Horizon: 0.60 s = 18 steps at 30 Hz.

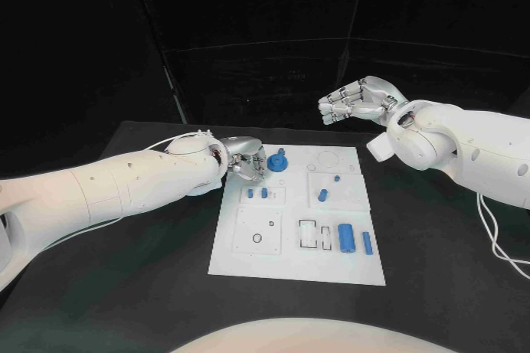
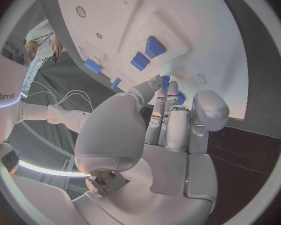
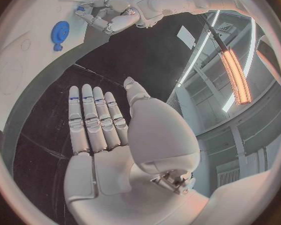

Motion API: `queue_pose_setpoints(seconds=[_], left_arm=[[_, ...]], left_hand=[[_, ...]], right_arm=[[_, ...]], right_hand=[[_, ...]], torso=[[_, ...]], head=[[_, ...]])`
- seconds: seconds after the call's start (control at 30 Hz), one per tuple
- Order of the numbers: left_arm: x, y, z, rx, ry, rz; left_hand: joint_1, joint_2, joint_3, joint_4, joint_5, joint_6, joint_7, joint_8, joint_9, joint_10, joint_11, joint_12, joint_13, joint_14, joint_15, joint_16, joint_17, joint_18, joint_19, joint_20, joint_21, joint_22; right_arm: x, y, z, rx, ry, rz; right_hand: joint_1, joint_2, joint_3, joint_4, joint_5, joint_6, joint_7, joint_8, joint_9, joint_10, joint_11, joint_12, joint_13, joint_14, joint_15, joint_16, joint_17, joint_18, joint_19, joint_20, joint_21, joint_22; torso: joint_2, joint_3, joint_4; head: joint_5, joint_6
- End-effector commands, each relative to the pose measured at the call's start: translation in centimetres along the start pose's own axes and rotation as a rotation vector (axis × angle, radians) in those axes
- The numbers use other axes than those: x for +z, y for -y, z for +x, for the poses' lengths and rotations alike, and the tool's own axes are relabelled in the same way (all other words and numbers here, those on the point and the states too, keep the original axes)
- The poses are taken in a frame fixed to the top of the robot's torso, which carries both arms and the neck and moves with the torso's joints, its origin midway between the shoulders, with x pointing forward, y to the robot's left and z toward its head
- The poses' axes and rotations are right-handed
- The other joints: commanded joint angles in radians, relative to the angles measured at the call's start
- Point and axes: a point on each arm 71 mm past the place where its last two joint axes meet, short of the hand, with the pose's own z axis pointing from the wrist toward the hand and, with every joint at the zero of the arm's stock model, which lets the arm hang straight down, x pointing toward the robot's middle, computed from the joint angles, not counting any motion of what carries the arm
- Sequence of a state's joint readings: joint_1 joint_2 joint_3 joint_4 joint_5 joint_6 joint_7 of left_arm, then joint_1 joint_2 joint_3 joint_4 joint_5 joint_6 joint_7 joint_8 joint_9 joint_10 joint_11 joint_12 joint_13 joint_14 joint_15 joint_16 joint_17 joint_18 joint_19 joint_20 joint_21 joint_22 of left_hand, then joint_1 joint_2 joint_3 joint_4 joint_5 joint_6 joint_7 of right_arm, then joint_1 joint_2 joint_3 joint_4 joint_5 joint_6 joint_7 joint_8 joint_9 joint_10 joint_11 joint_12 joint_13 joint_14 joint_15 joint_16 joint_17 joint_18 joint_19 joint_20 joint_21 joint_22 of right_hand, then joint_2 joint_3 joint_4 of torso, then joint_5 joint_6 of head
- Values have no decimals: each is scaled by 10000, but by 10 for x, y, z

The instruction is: Assemble the parts on the task board

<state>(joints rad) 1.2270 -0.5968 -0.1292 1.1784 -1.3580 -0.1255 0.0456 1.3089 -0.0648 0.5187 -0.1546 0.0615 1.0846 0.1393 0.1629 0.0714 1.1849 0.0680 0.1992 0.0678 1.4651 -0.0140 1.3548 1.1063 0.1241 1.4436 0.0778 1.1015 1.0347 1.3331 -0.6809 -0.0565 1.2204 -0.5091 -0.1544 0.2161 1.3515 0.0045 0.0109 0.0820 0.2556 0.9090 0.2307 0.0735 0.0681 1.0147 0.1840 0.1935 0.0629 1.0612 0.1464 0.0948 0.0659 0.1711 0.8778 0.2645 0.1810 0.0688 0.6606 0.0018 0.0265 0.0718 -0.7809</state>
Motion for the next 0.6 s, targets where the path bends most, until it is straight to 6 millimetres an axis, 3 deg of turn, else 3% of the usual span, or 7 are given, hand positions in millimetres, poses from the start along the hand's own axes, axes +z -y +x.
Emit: queue_pose_setpoints(seconds=[0.03, 0.27, 0.6], left_arm=[[1, 1, 2, -6, -220, -111], [3, 3, 3, 53, -373, -100], [4, 3, 5, 66, -563, -135]], left_hand=[[-19, -53, 43, 1, 52, 72, 24, -48, -7, 47, 9, -55, 17, 243, -40, 53, -17, -155, 32, 9, 42, -13], [-54, -102, 23, 5, 42, 50, 28, -96, -15, 45, 17, -130, 14, 223, -33, 38, -55, -148, 8, 13, 13, -36], [-276, -392, -117, 71, 41, -200, 95, -398, -55, -314, 147, -605, -29, 159, 59, -22, -228, -121, -89, 82, -155, -177]], right_arm=[[0, -2, 1, 19, -61, -137], [0, -3, 1, 20, -65, -140], [0, -3, 1, 19, -61, -141]], right_hand=[[-29, 109, -64, 22, 44, -47, 160, 38, 8, -63, 11, 64, 4, -64, 5, 50, -13, 120, 69, 12, -46, -6], [-29, 109, -64, 22, 44, -47, 160, 38, 8, -63, 11, 64, 4, -64, 5, 50, -13, 120, 69, 12, -46, -6], [-29, 109, -64, 22, 44, -47, 160, 38, 8, -63, 11, 64, 4, -64, 5, 50, -13, 120, 69, 12, -46, -6]], torso=[[6, 3, 0], [4, -3, -4], [2, 1, 12]], head=[[-14, 5], [-35, -9], [-58, -20]])
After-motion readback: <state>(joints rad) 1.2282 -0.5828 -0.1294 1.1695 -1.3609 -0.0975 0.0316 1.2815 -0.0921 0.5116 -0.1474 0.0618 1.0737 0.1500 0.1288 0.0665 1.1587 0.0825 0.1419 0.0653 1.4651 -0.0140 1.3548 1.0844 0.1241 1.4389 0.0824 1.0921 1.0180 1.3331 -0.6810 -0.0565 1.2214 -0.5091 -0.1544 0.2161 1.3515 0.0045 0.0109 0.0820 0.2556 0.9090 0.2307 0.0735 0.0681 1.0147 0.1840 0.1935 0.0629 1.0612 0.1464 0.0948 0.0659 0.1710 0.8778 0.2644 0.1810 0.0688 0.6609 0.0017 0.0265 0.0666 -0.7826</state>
